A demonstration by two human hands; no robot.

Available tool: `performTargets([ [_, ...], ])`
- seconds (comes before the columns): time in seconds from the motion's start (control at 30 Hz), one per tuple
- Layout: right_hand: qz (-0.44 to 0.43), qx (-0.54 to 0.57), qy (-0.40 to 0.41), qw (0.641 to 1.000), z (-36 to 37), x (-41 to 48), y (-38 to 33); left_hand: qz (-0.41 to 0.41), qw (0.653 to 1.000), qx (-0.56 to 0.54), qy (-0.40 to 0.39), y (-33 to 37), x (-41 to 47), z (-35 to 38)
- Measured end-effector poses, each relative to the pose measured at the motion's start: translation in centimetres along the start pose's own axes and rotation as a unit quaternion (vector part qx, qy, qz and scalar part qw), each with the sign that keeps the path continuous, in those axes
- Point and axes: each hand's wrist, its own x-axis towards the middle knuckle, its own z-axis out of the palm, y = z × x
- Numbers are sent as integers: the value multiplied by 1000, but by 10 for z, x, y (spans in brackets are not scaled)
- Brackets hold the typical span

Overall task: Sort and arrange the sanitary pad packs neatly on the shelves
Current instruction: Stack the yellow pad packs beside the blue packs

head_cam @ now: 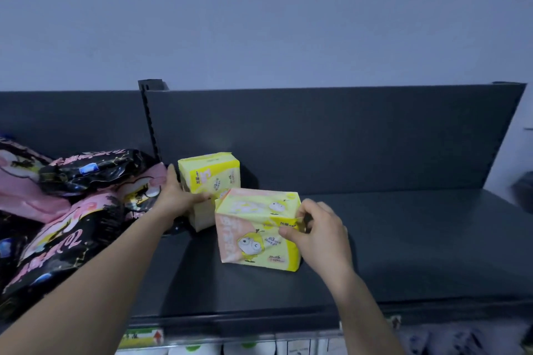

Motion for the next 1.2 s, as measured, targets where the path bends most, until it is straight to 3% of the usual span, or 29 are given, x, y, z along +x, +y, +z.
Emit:
performTargets([
  [0.2, 21, 9, 8, 1000, -7, 4, 8, -16, 994, 110, -19, 8, -3, 14],
  [0.3, 25, 19, 11, 999, -8, 4, 11, -3, 992, 107, -60, 6, -9, 25],
  [0.47, 31, 30, 33, 999, -8, 5, 16, 18, 996, 78, -34, 9, -10, 31],
  [0.7, 51, 34, 54, 997, -14, 9, 23, 8, 991, 126, -33, 28, -1, 12],
  [0.9, 57, 31, 52, 997, -13, 8, 21, 71, 978, 198, 1, 20, -18, 13],
  [1.07, 62, 12, 31, 998, -18, 6, 20, 80, 987, 135, 30, -3, -26, 4],
  [1.2, 70, 20, 58, 996, -17, -4, 15, 131, 980, 82, 121, -21, -41, 9],
])
